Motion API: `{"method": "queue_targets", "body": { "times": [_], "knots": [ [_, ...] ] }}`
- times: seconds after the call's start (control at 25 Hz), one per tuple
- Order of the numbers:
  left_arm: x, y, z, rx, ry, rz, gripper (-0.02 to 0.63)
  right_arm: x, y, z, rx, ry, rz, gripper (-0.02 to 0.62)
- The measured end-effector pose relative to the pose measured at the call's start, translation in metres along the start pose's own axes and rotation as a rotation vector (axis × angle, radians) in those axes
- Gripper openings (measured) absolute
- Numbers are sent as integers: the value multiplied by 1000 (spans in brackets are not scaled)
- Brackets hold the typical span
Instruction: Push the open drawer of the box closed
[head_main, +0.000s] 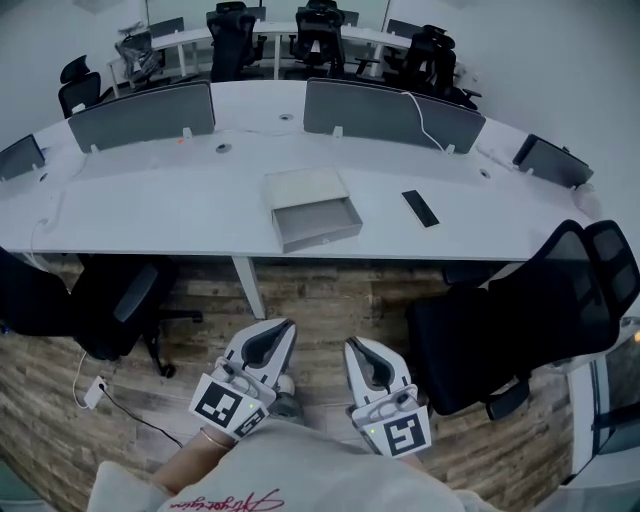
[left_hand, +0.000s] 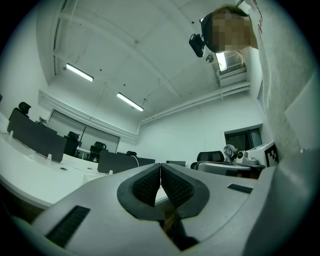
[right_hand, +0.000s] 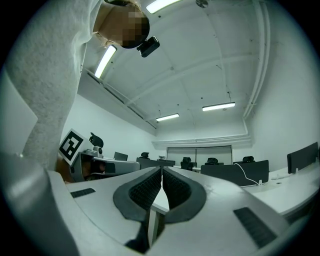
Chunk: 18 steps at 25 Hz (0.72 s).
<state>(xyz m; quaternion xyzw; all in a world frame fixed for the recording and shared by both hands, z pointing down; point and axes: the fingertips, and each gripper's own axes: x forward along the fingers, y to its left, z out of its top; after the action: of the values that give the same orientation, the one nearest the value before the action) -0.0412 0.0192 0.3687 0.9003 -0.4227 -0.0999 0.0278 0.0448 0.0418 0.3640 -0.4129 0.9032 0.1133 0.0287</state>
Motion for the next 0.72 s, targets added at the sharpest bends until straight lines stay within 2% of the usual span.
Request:
{"method": "queue_targets", "body": {
  "times": [0.44, 0.72],
  "knots": [
    [71, 75, -4, -12, 34, -52, 18, 86, -52, -19, 3, 13, -61, 20],
    [98, 101, -9, -11, 44, -76, 18, 116, -74, -31, 32, 15, -104, 20]
  ]
}}
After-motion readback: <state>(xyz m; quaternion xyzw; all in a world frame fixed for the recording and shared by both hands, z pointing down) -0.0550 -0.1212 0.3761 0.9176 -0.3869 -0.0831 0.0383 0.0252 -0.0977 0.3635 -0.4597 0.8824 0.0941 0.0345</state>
